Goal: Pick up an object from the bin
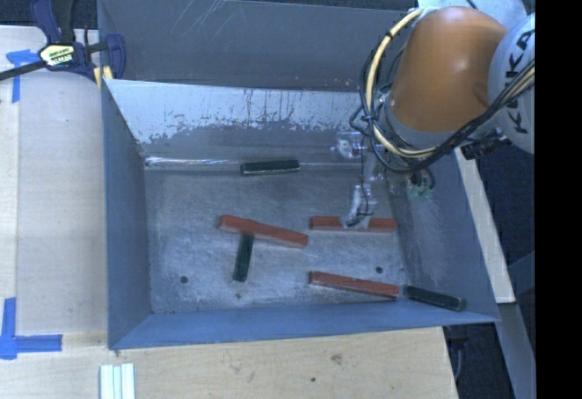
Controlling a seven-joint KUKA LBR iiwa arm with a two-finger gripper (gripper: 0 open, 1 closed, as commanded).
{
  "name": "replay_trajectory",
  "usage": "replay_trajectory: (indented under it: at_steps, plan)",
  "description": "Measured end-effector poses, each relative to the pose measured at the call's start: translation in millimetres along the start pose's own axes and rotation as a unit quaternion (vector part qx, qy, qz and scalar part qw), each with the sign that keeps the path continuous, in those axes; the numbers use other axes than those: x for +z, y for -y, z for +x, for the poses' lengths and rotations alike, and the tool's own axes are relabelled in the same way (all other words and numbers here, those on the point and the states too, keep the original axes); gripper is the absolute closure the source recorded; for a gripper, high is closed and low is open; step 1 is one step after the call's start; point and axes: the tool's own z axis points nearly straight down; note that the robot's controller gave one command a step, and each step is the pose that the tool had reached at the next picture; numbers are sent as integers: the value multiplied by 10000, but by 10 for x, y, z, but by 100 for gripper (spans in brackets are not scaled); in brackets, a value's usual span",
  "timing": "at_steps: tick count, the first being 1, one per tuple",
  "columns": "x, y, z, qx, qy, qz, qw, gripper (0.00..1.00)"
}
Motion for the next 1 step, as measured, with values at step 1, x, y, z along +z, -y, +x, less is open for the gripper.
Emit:
replay_trajectory:
  at_steps: [1]
  plan:
    - [1395, 6, -292, 1056, -14, 0, 9944, 0]
